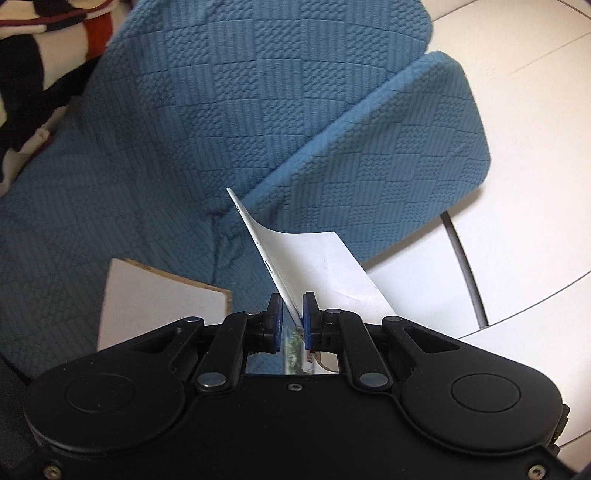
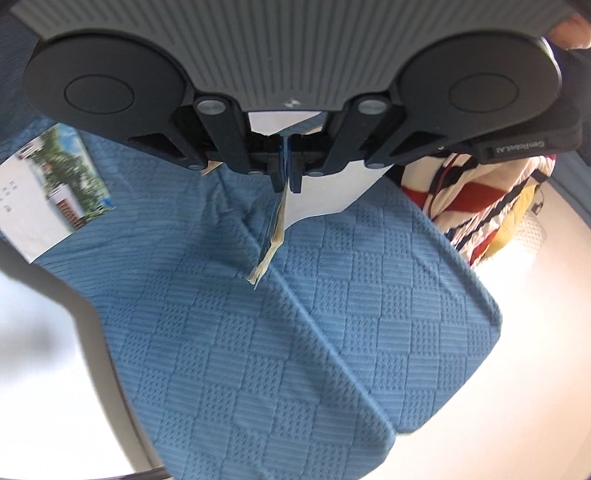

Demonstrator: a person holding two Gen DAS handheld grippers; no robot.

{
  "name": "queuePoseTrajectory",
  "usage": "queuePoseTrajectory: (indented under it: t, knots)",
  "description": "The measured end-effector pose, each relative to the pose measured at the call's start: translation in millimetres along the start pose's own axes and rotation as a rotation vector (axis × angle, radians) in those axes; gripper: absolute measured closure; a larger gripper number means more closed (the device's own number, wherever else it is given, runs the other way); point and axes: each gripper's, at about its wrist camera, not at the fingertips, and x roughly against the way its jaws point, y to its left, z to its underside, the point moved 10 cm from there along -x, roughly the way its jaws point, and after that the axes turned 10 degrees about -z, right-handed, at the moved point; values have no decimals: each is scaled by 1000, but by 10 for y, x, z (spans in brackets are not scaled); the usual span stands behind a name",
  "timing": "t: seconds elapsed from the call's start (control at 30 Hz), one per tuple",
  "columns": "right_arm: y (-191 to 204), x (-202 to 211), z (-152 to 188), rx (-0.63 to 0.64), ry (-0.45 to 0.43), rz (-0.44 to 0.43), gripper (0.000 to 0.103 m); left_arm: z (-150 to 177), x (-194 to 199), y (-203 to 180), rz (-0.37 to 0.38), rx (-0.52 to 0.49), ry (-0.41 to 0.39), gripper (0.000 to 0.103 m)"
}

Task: Organize objects
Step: 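Carry the white card with the left tool toward the book stack, then lower the white card onto the stack and open the left tool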

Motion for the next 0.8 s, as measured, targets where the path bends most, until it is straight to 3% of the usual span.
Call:
queuePoseTrajectory:
  t: [0.4,0.8]
  knots:
    - [-157,-349,706,7,125,53,98,364,-360,816,-82,75,62,93]
    - [-287,-383,1058,21,191,77,98,623,-424,1057,-148,57,94,95]
